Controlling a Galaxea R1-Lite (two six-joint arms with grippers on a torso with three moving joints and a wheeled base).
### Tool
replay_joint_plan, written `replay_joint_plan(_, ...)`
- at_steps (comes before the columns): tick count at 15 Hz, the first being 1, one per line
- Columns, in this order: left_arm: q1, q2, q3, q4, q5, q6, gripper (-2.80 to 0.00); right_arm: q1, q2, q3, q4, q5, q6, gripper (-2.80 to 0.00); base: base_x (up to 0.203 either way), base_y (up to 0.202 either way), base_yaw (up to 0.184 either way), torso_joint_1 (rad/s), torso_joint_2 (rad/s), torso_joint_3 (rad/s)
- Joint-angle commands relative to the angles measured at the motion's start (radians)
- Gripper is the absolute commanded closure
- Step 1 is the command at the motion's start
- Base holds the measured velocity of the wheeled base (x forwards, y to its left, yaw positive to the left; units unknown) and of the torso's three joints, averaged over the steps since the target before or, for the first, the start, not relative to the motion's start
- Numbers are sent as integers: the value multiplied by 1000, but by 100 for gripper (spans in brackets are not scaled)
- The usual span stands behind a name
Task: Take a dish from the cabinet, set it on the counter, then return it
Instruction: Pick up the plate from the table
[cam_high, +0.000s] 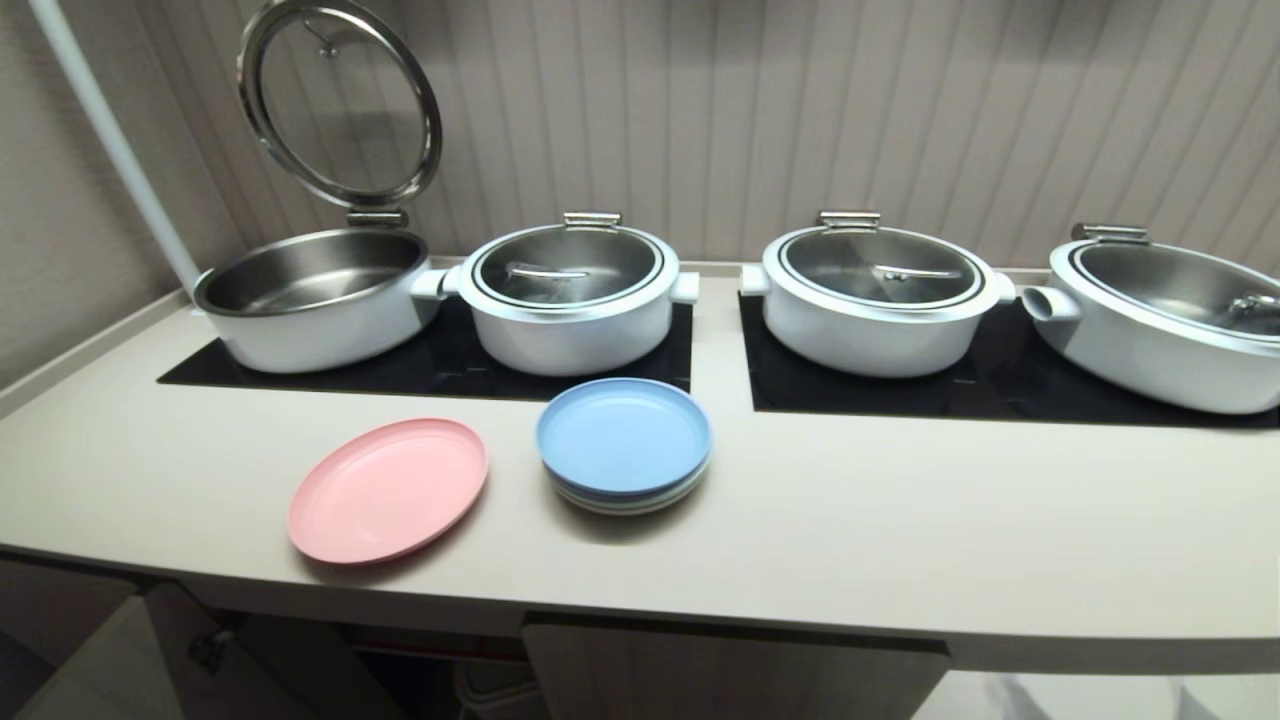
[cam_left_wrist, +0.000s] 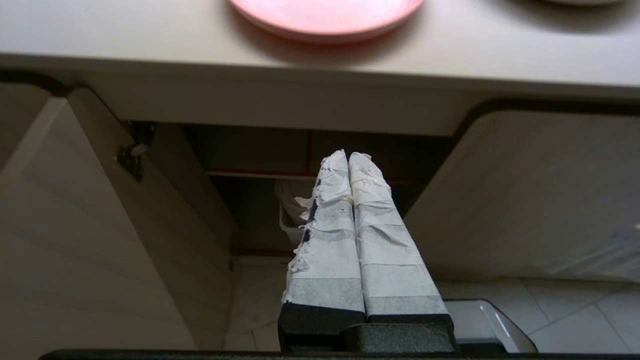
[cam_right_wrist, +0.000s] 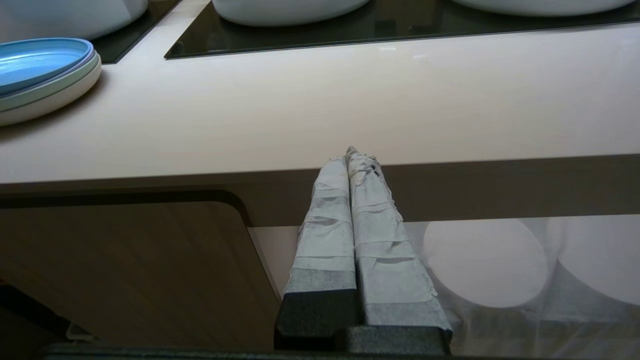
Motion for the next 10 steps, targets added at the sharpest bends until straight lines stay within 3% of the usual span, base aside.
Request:
replay_joint_plan(1,-12,-195,-7,82,2,5,0,0,0,0,-1,0,1,0,0,0,0,0,0,0)
replay_joint_plan(6,18,-371,0,118,46,92,0,0,0,0,-1,0,1,0,0,0,0,0,0,0)
replay_joint_plan(10,18,-398,0,123,38,86,0,0,0,0,-1,0,1,0,0,0,0,0,0,0)
